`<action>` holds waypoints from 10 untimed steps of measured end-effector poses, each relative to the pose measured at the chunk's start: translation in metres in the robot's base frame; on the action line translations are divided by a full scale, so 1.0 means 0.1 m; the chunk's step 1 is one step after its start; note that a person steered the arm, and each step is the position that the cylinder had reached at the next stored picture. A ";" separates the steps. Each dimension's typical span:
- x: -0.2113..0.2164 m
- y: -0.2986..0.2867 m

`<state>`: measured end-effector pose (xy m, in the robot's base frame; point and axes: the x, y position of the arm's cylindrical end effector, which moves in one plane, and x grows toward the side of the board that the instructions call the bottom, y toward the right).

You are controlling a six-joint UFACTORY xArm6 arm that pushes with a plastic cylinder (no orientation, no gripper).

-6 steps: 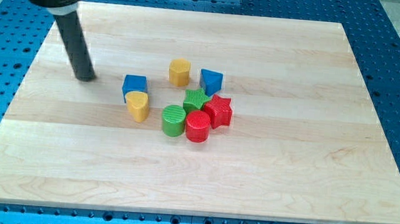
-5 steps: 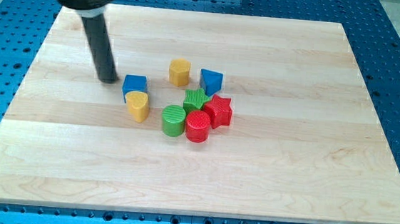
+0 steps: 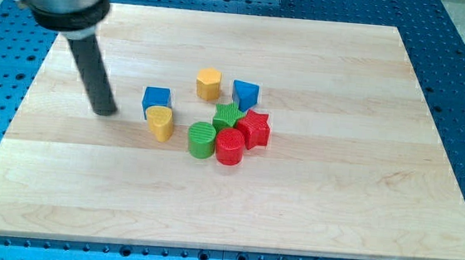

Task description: Move the cube to the bottom left of the hexagon

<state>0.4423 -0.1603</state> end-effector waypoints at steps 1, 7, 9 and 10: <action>-0.01 0.48; 0.37 0.25; 0.37 0.66; 0.37 0.66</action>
